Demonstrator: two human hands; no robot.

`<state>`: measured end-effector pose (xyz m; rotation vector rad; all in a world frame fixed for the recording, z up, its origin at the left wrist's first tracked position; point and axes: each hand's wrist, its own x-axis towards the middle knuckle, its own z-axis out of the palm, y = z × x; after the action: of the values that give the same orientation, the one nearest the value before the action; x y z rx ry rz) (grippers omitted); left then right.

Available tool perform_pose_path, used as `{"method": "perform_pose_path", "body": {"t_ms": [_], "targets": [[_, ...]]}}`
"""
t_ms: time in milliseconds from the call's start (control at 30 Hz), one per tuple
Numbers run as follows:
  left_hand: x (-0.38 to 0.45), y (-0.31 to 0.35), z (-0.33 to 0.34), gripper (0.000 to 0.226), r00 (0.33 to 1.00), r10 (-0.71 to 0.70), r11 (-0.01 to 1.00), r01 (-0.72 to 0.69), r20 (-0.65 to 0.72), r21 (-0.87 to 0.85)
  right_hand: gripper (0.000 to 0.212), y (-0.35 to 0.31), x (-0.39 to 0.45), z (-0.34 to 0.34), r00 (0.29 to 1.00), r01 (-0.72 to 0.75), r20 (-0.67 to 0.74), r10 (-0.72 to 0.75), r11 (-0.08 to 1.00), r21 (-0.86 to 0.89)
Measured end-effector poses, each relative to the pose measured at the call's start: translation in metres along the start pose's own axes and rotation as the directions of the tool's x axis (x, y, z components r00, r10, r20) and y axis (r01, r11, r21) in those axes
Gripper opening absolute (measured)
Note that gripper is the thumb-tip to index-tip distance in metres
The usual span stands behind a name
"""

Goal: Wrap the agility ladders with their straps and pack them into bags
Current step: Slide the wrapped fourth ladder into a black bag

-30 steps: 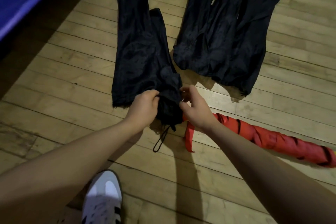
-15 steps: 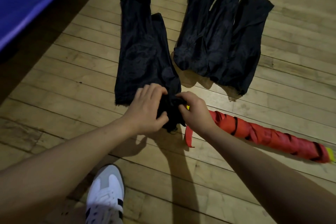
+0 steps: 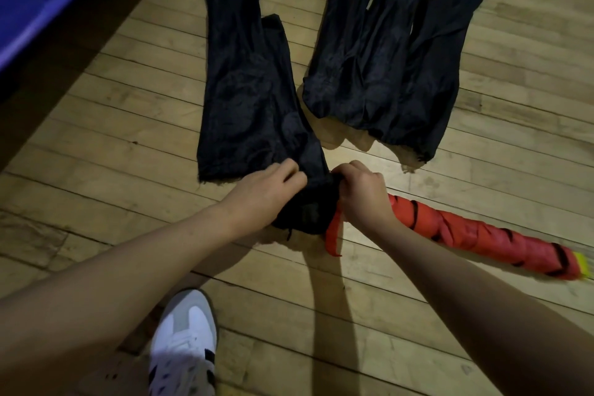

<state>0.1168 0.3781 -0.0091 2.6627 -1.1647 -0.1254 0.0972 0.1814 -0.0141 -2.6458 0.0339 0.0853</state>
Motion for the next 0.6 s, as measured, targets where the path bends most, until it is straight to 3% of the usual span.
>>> {"method": "perform_pose_path", "body": {"t_ms": [67, 167, 233, 300, 367, 433, 500, 567, 600], "targets": [[0.002, 0.0, 0.002, 0.05, 0.996, 0.007, 0.998, -0.013, 0.093, 0.058, 0.037, 0.005, 0.001, 0.0, 0.999, -0.003, 0.048, 0.002, 1.0, 0.021], [0.008, -0.002, 0.006, 0.065, 0.973, -0.131, 0.983, 0.102, 0.191, 0.155, 0.066, 0.021, -0.003, 0.0, 0.97, 0.051, 0.241, 0.004, 0.974, -0.222], [0.015, -0.002, 0.005, 0.064, 0.957, -0.174, 0.973, 0.132, 0.232, 0.189, 0.074, 0.03, -0.005, 0.003, 0.946, 0.066, 0.32, 0.039, 0.948, -0.31], [0.017, -0.004, 0.006, 0.053, 0.968, -0.181, 0.982, 0.169, 0.173, 0.084, 0.068, 0.033, -0.004, 0.008, 0.937, 0.079, 0.345, 0.055, 0.928, -0.363], [0.021, -0.004, 0.006, 0.04, 0.962, -0.26, 0.944, 0.271, 0.084, -0.188, 0.063, 0.037, 0.0, 0.012, 0.936, 0.075, 0.347, 0.065, 0.924, -0.375], [0.027, -0.002, 0.002, 0.034, 0.909, -0.414, 0.801, 0.392, 0.054, -0.452, 0.061, 0.036, 0.003, 0.014, 0.954, 0.035, 0.299, 0.028, 0.978, -0.204], [0.034, -0.002, -0.001, 0.032, 0.854, -0.514, 0.681, 0.466, 0.084, -0.565, 0.058, 0.028, 0.003, 0.012, 0.979, 0.01, 0.2, -0.029, 0.995, 0.095], [0.037, -0.002, -0.002, 0.029, 0.845, -0.527, 0.665, 0.475, 0.087, -0.577, 0.064, 0.016, 0.004, 0.009, 0.981, 0.072, 0.158, -0.11, 0.972, 0.225], [0.037, -0.002, -0.002, 0.028, 0.849, -0.521, 0.666, 0.468, 0.087, -0.581, 0.065, 0.012, 0.005, 0.009, 0.972, 0.129, 0.171, -0.163, 0.972, 0.195]]}}
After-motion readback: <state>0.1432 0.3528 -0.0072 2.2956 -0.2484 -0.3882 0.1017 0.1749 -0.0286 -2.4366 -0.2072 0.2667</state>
